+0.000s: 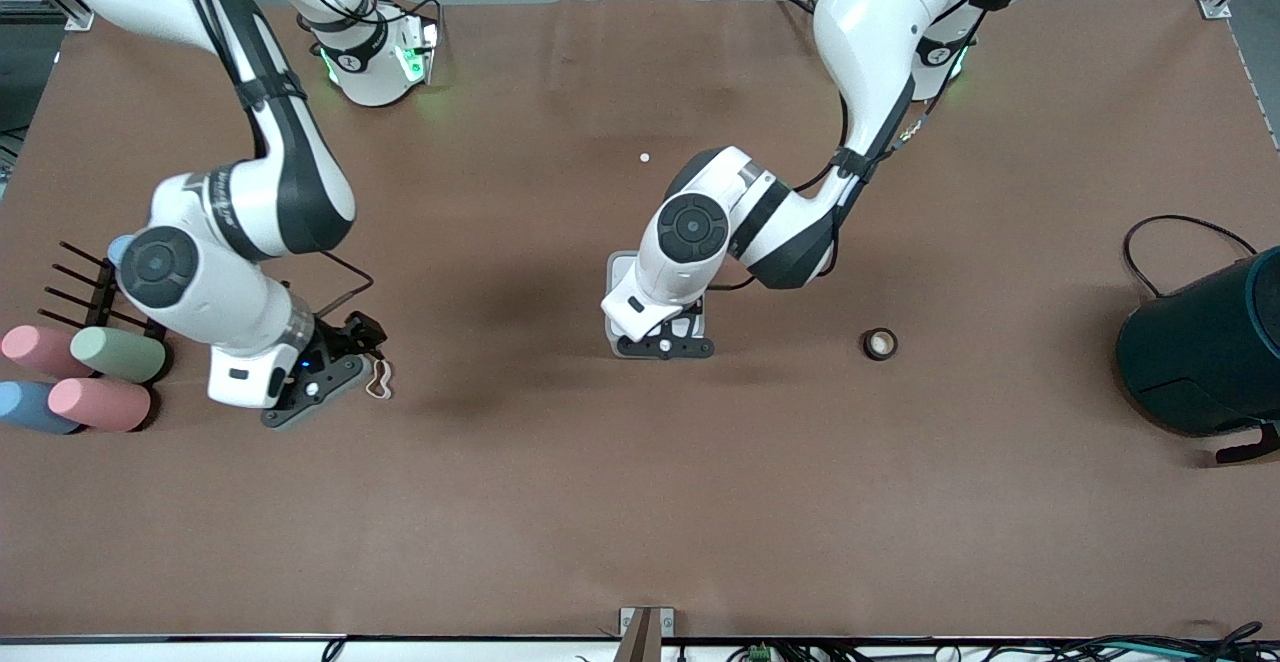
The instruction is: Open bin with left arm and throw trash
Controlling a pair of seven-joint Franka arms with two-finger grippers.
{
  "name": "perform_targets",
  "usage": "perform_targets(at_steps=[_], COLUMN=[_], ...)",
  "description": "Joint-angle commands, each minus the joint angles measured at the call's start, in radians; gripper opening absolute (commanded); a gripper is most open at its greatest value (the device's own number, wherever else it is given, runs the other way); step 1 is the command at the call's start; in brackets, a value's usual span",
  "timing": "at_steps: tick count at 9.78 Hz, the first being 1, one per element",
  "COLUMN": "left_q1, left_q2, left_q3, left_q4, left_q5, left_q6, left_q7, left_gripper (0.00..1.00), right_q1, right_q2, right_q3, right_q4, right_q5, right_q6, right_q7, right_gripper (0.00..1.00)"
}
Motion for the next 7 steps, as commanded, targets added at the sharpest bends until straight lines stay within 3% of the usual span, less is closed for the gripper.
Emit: perform_targets(at_steps=[1,4,5,6,7], left_q1=[0.025,0.145,0.175,0.195,0.236], left_q2=[-0.084,-0.126,-0.128,-0.150,-0.178], left_q3=[0.010,0.016,0.015,0.015,0.012], left_q4=[-0.006,-0.039,-0.076,-0.139,-0.211], left_q5=[-0.015,0.005,0.082,0.165,0.236], left_q6=[-0.141,-0.236,-0.252,-0.249,-0.224], left_q7=[0.001,0.139,0.194,0.225,0.240], left_gripper=[0.00,0.11,0.37,0.72,1.00], right_q1=[-0.076,-0.082,-0.075,-0.072,-0.071], right_q2=[0.100,0.184,0.194,0.203,0.209], right_q3=[0.000,-0.002,-0.002,-0.002,-0.002], right_q4=[-0.010,-0.006,-0.006,-0.001,0.001], right_q5=[0.051,0.065,0.080,0.091,0.091], right_q6=[0.064,0.101,0.118,0.118,0.120], right_q7=[-0.018,-0.016,-0.016,-0.016,-0.013], right_gripper=[0.92,0.88,0.87,0.87,0.86])
